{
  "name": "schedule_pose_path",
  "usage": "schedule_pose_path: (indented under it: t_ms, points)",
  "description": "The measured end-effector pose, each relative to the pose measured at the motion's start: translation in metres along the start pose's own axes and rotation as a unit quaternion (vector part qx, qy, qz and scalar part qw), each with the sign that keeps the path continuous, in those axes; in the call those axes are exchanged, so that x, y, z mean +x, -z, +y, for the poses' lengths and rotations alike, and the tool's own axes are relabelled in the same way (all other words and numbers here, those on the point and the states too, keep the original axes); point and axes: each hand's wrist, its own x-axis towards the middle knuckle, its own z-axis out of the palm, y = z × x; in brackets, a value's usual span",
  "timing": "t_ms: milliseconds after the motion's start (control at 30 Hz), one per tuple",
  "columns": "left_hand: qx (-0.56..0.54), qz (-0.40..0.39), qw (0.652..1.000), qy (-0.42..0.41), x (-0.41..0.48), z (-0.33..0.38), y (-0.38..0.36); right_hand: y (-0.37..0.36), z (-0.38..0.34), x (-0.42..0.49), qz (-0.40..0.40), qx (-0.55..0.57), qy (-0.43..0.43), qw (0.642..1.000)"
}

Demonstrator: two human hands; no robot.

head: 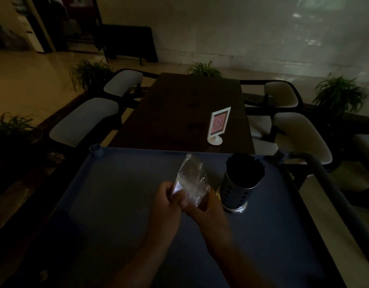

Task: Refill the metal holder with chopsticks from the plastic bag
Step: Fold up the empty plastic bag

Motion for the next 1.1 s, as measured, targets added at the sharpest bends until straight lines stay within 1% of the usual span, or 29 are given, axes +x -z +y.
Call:
schedule_pose_path:
  t_ms: [67, 167, 300, 367, 433, 533, 600, 733, 900, 1100]
  points:
    - [0.000, -0.009, 1.000, 0.010, -0.002, -0.002, -0.002, 0.002, -0.001, 0.003, 0.029, -0.001, -0.003, 1.000]
    - [-0.001, -0.026, 0.999, 0.029, 0.000, -0.004, 0.001, 0.011, -0.002, 0.008, 0.044, -0.006, -0.013, 0.999]
    - [-0.020, -0.050, 0.997, 0.056, 0.005, -0.005, 0.005, 0.020, -0.001, 0.013, 0.047, 0.017, -0.047, 0.998]
    - [-0.030, -0.082, 0.994, 0.066, 0.006, -0.003, 0.008, 0.023, 0.001, 0.014, 0.050, 0.023, -0.067, 0.996]
    - [-0.025, -0.112, 0.990, 0.082, 0.009, -0.003, 0.010, 0.027, 0.003, 0.015, 0.050, 0.017, -0.079, 0.995]
    - [-0.009, -0.131, 0.986, 0.103, 0.013, -0.004, 0.011, 0.031, 0.005, 0.015, 0.042, 0.016, -0.089, 0.995]
    - [0.001, -0.140, 0.985, 0.098, 0.013, -0.004, 0.009, 0.032, 0.005, 0.016, 0.032, 0.002, -0.086, 0.996]
    - [0.018, -0.129, 0.989, 0.074, 0.012, -0.003, 0.007, 0.034, 0.006, 0.017, 0.037, -0.011, -0.095, 0.995]
    - [0.022, -0.131, 0.990, 0.039, 0.012, -0.002, 0.007, 0.034, 0.004, 0.017, 0.039, 0.024, -0.104, 0.993]
    - [0.012, -0.115, 0.993, 0.039, 0.010, -0.004, 0.005, 0.032, 0.001, 0.013, 0.057, 0.030, -0.108, 0.992]
